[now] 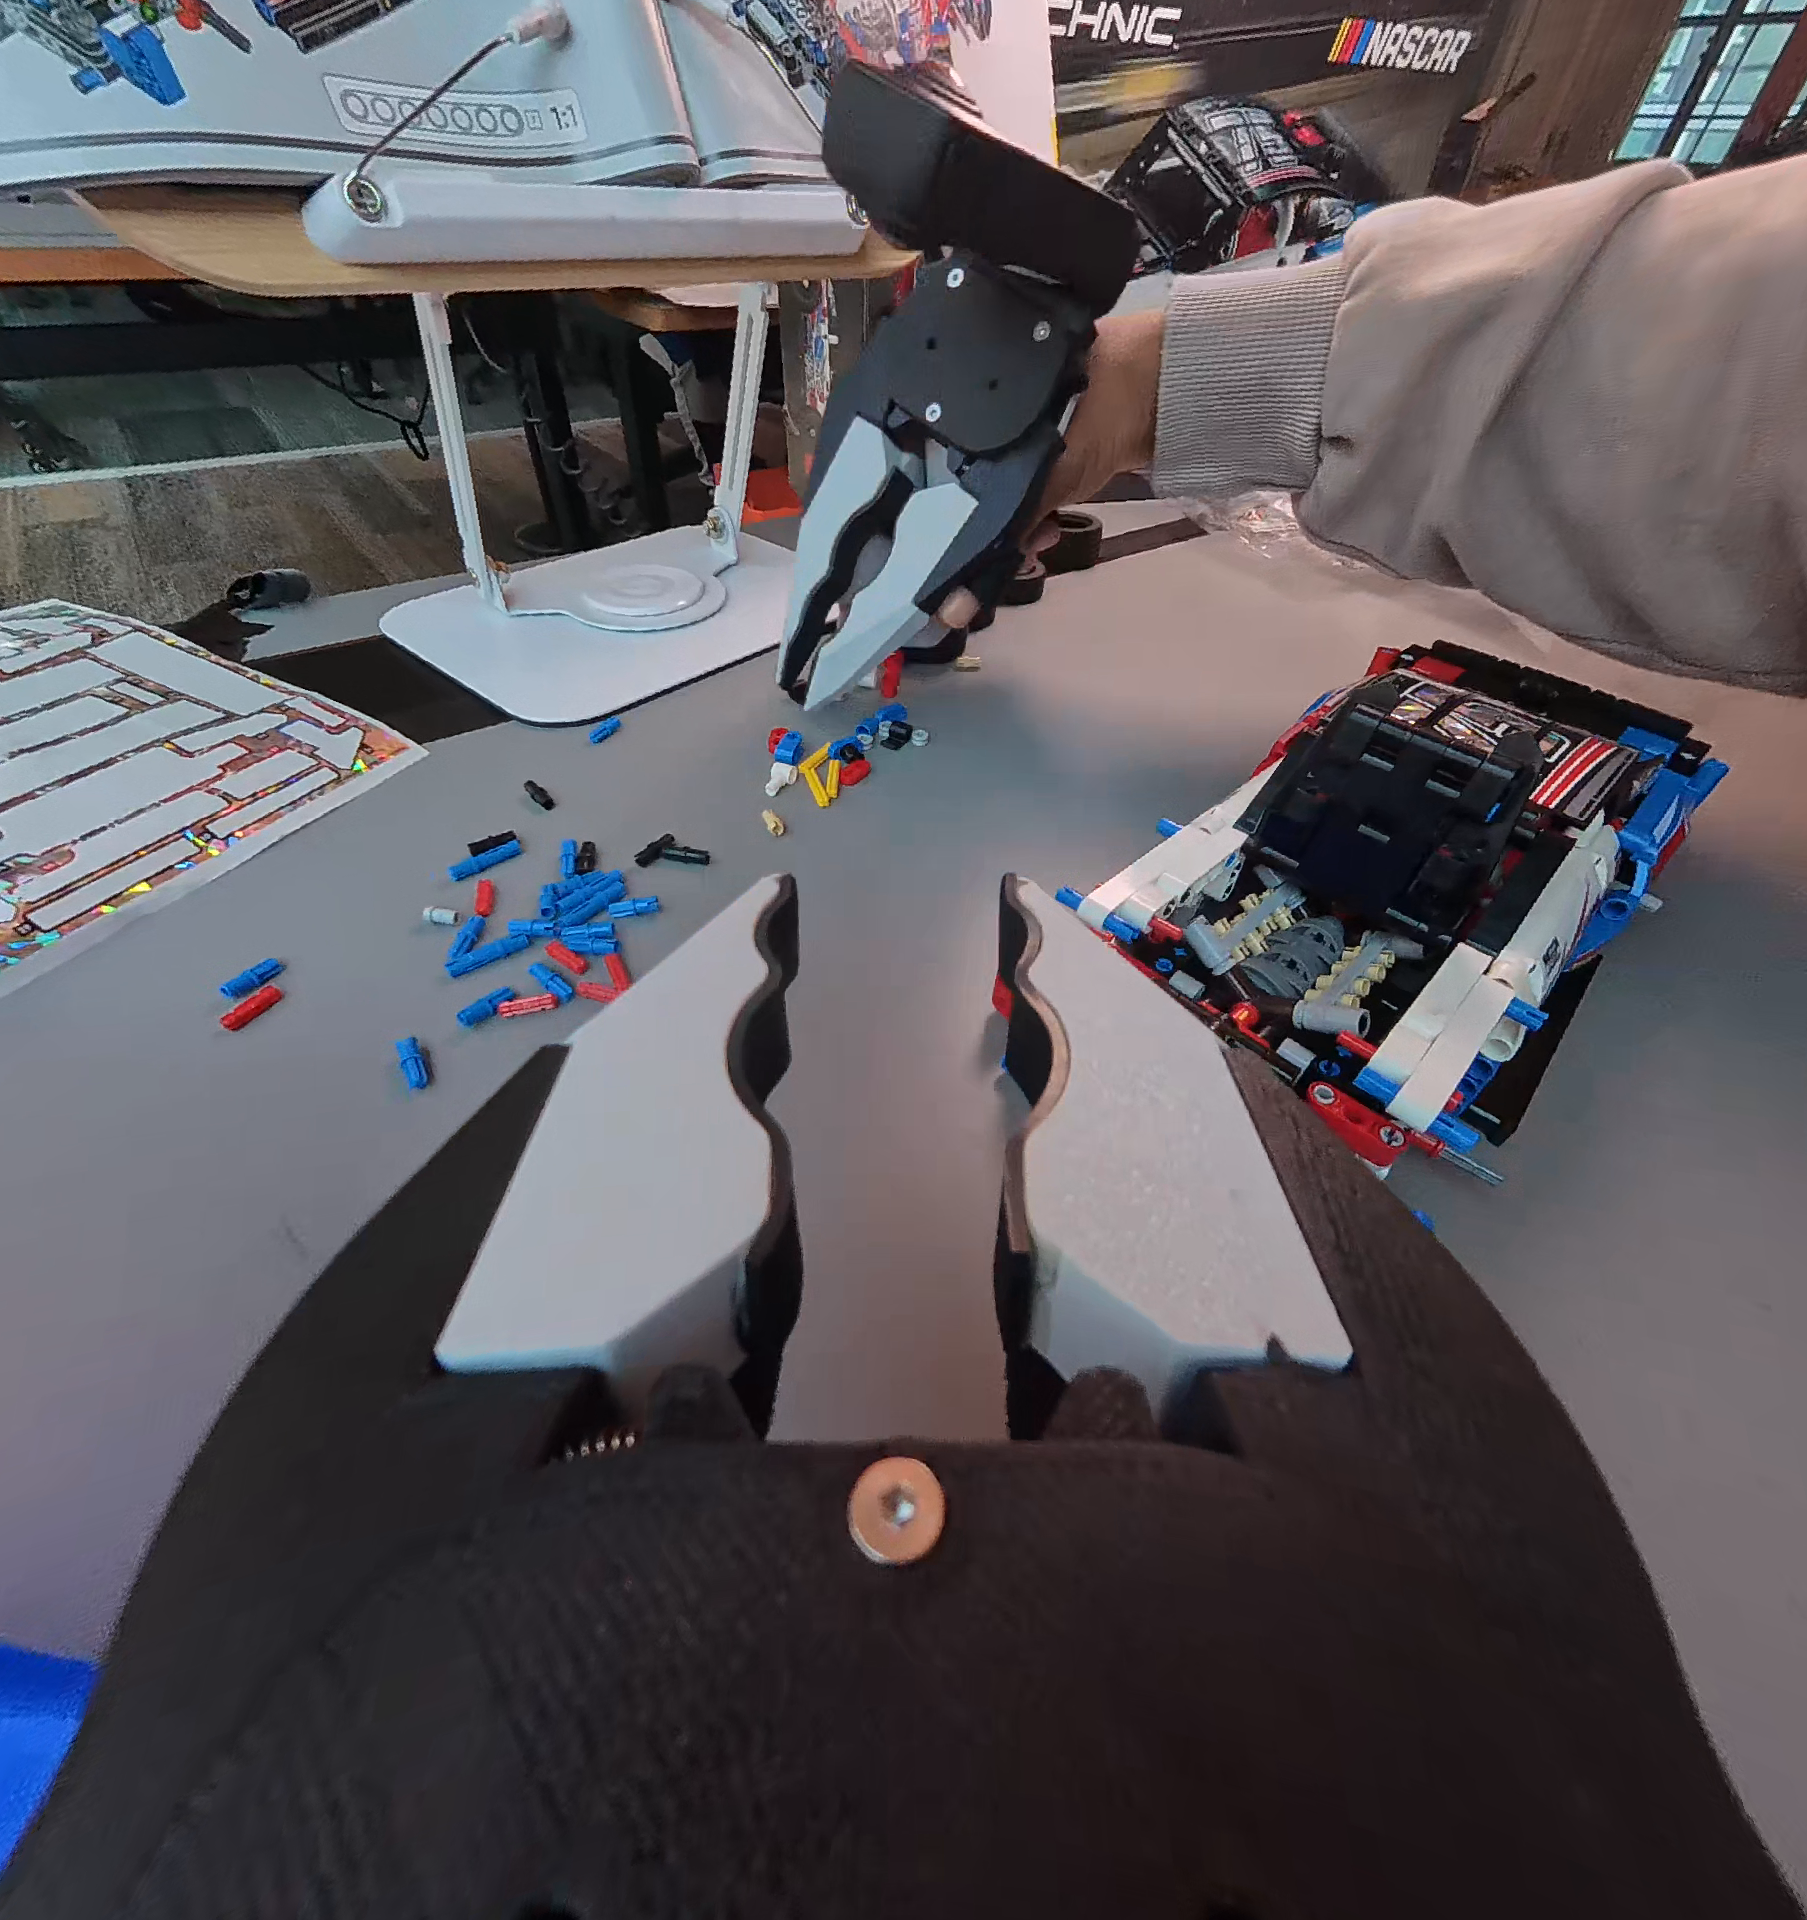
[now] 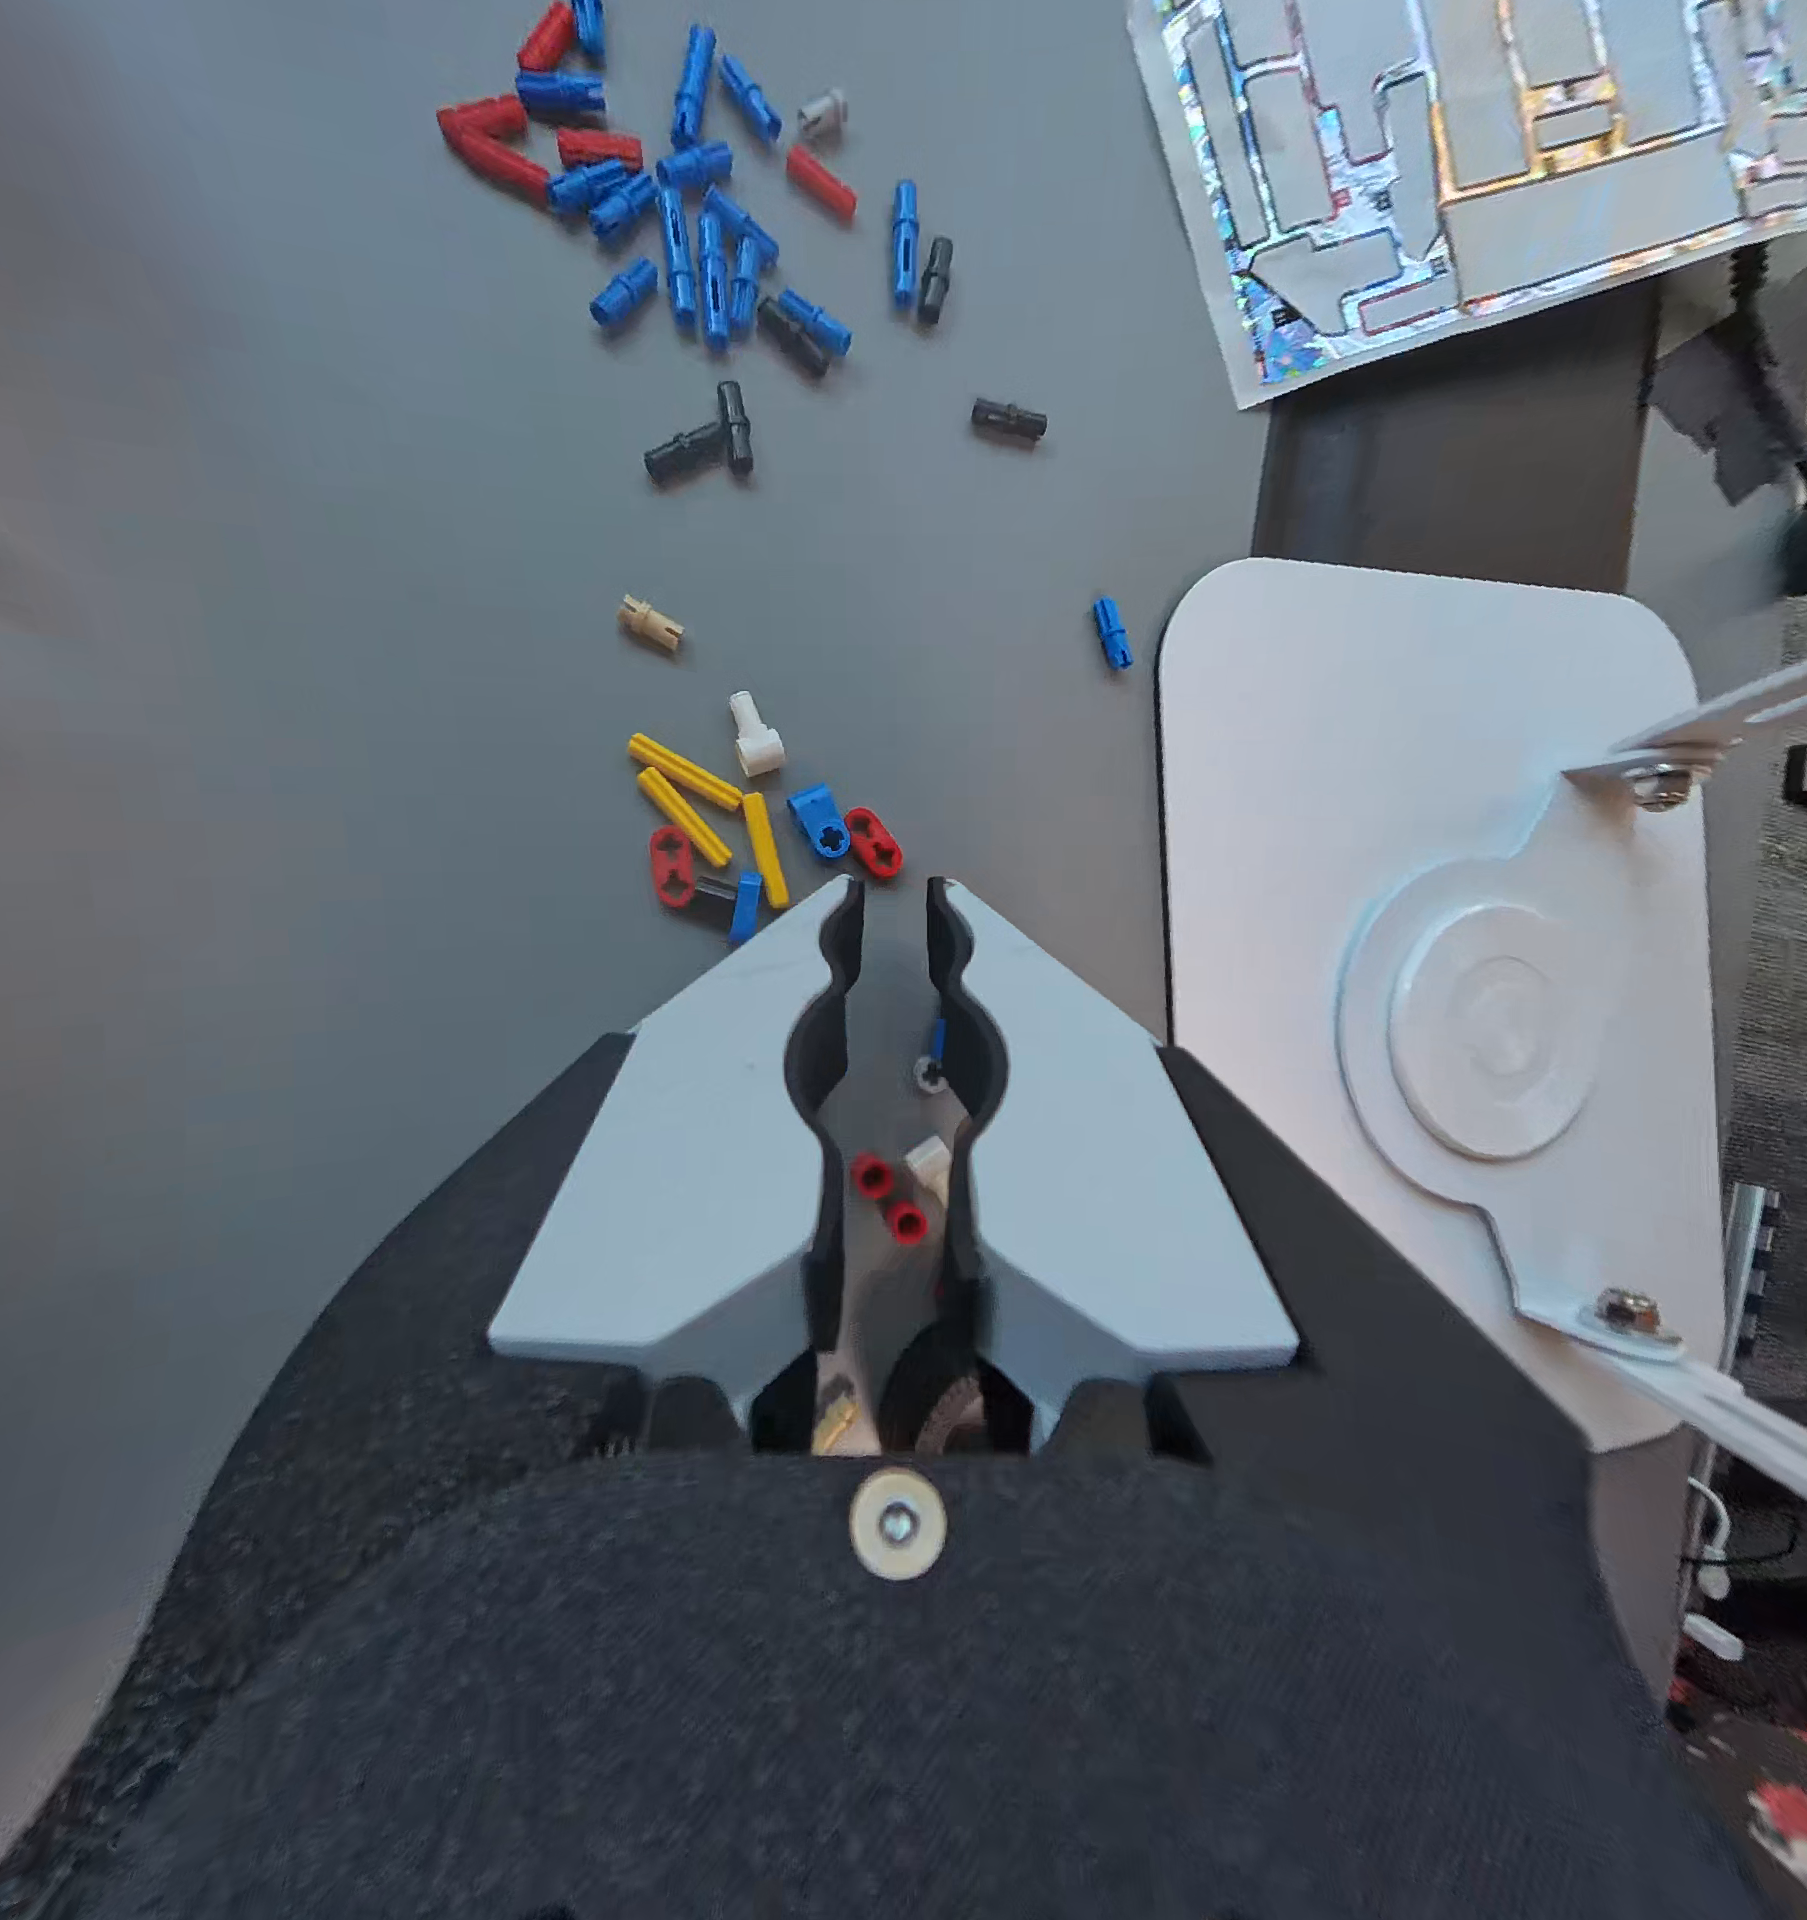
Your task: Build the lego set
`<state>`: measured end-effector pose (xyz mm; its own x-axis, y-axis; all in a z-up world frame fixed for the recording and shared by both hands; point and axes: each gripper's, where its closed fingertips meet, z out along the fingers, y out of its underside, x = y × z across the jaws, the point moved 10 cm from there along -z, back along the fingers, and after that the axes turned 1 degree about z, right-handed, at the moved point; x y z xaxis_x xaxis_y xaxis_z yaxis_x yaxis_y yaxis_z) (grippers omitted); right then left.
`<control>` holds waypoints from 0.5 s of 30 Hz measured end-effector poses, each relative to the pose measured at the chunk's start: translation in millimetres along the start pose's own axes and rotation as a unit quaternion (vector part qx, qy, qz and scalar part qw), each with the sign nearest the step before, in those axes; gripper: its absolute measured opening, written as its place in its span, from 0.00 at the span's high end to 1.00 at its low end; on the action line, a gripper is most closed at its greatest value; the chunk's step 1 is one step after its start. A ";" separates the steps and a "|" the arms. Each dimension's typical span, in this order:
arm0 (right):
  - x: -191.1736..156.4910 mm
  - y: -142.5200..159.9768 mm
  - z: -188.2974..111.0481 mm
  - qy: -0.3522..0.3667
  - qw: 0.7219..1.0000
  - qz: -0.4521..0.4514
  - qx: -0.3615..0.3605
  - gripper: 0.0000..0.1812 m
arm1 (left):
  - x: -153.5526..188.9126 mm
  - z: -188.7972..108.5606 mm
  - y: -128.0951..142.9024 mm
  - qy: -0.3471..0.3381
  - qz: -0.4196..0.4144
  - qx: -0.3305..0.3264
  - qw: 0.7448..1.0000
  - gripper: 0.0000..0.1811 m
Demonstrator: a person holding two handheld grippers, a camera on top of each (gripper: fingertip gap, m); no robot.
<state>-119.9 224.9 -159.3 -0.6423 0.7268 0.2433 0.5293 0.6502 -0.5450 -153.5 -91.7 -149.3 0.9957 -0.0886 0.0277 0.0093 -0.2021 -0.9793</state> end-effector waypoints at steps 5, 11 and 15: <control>8.2 -7.1 14.0 -0.052 0.997 -0.031 -0.039 0.92 | 3.6 1.6 -0.6 0.007 0.009 -0.002 1.000 0.79; 13.4 -14.3 21.8 -0.108 0.992 -0.024 -0.059 0.97 | 4.4 1.6 -1.7 0.017 0.000 0.000 1.000 0.77; 11.4 -15.3 14.8 -0.104 0.992 -0.002 -0.076 0.97 | 4.0 1.2 -2.0 0.020 -0.005 0.000 1.000 0.78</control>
<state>-143.6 220.0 -160.1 -0.7362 0.6735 0.0666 0.5938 0.6900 -0.4138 -149.4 -90.5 -147.5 0.9911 -0.1253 0.0453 0.0191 -0.2032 -0.9789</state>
